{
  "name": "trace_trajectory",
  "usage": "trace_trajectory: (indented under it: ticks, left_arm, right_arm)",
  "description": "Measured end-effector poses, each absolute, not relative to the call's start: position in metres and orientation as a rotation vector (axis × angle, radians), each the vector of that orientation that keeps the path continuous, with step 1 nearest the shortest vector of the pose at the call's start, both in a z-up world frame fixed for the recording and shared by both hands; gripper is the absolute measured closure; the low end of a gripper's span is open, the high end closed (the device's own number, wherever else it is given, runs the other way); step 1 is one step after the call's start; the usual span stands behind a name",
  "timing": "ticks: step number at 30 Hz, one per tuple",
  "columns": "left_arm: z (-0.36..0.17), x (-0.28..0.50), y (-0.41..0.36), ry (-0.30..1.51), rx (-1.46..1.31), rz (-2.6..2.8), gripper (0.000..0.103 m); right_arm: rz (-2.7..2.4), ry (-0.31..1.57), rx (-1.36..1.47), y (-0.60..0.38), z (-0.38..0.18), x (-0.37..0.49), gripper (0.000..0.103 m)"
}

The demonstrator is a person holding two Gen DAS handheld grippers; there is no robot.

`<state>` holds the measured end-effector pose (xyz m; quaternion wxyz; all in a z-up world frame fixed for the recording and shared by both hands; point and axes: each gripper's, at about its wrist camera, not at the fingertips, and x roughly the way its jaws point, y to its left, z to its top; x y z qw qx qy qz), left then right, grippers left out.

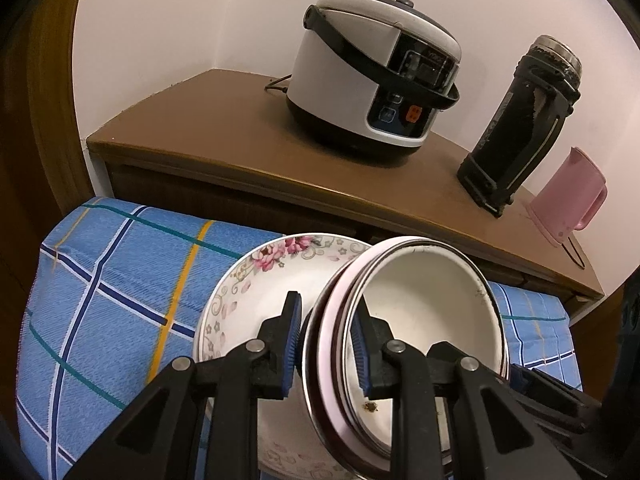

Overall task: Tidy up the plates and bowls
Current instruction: 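Carry the nested bowl stack with the left tool over the floral plate stack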

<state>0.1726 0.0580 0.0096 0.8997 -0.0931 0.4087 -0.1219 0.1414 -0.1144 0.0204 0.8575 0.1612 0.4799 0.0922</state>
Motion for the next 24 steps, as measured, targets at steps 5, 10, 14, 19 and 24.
trace_trajectory:
  ticks: [5,10,14,19,24]
  left_arm:
    - [0.006,0.177,0.06,0.853,-0.199,-0.249,0.077]
    - [0.002,0.18,0.061,0.861,-0.206,-0.241,0.077]
    - [-0.001,0.183,0.063,0.87,-0.212,-0.232,0.077]
    - [-0.002,0.185,0.063,0.869,-0.214,-0.228,0.077]
    - [-0.003,0.186,0.066,0.865,-0.222,-0.227,0.077]
  right_arm:
    - [0.191,1.022,0.336,-0.113,0.015,0.146,0.068]
    - [0.191,1.028,0.326,-0.11,0.015,0.149,0.068]
    - [0.2,1.048,0.321,-0.108,0.011,0.152,0.068]
    - [0.203,1.049,0.313,-0.106,0.011,0.154,0.068]
    - [0.212,1.052,0.301,-0.104,0.01,0.157,0.068]
